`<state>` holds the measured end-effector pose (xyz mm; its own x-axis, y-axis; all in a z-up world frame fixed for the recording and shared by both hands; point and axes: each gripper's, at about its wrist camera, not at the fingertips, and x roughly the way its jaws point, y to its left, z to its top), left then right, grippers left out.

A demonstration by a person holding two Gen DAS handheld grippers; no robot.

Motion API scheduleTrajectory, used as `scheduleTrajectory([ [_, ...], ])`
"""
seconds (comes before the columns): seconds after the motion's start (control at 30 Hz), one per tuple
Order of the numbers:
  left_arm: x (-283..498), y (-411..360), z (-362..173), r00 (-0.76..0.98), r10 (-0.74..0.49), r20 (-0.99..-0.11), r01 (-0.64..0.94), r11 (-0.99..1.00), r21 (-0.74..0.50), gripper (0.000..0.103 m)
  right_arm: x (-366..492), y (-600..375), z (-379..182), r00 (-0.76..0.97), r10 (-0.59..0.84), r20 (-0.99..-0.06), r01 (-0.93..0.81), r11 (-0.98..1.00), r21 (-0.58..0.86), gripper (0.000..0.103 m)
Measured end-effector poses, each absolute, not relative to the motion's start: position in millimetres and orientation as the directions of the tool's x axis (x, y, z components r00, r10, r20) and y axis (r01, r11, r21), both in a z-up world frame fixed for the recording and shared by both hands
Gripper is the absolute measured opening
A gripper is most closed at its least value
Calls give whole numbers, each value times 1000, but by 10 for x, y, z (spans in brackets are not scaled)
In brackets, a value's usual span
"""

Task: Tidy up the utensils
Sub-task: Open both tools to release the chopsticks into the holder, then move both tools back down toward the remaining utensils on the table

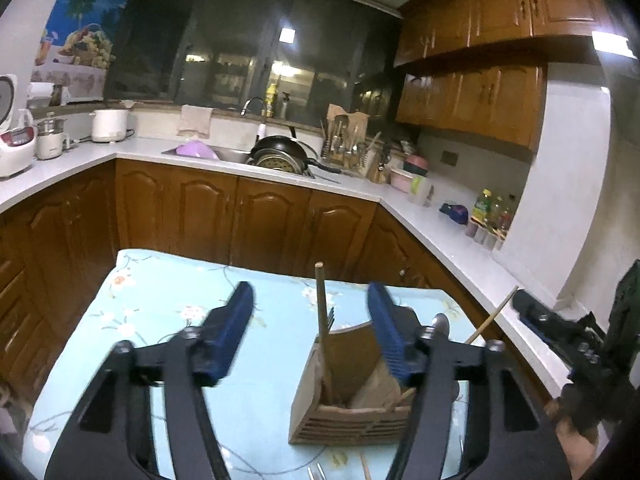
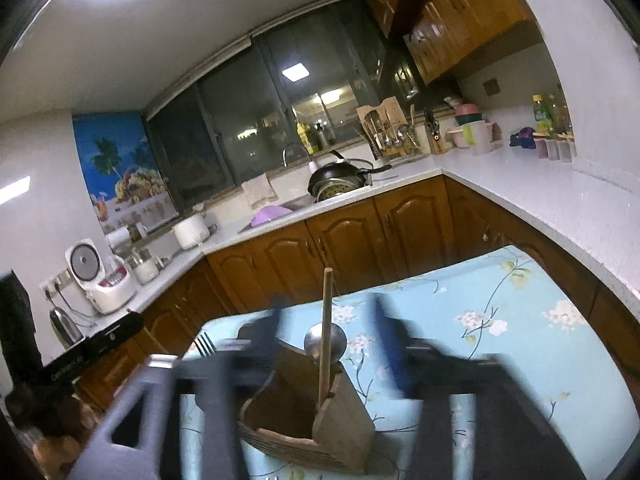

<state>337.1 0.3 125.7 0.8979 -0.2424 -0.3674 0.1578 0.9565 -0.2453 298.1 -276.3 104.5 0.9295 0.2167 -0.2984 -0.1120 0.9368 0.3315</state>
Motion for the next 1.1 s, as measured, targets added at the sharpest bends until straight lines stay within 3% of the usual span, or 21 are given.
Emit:
scheduleTrajectory([
  [0.07, 3294, 36, 1244, 898, -241, -367, 150, 954, -260, 69, 2886, -2795, 1068, 936, 217, -277, -116, 933, 342, 78],
  [0.13, 3193, 64, 1219, 900, -228, -372, 135, 956, -259, 82, 2811, -2816, 1068, 937, 219, -273, -119, 933, 341, 89],
  [0.17, 3148, 76, 1208, 901, -222, -372, 130, 958, -257, 83, 2761, -2836, 1061, 937, 219, -271, -118, 932, 344, 92],
  [0.3, 2910, 140, 1108, 900, -193, -392, 100, 965, -244, 88, 2592, -2902, 1005, 932, 221, -289, -109, 928, 356, 93],
  [0.43, 2632, 259, 905, 882, -184, -434, 71, 962, -265, 89, 2375, -2963, 903, 924, 211, -318, -92, 932, 352, 98],
  [0.77, 2155, 380, 375, 808, -194, -556, 20, 953, -303, 89, 1785, -3002, 507, 884, 199, -423, -50, 940, 339, 98],
  [1.1, 1868, 303, 86, 767, -199, -609, 30, 960, -277, 89, 1365, -2988, 83, 847, 144, -512, 22, 953, 303, 98],
])
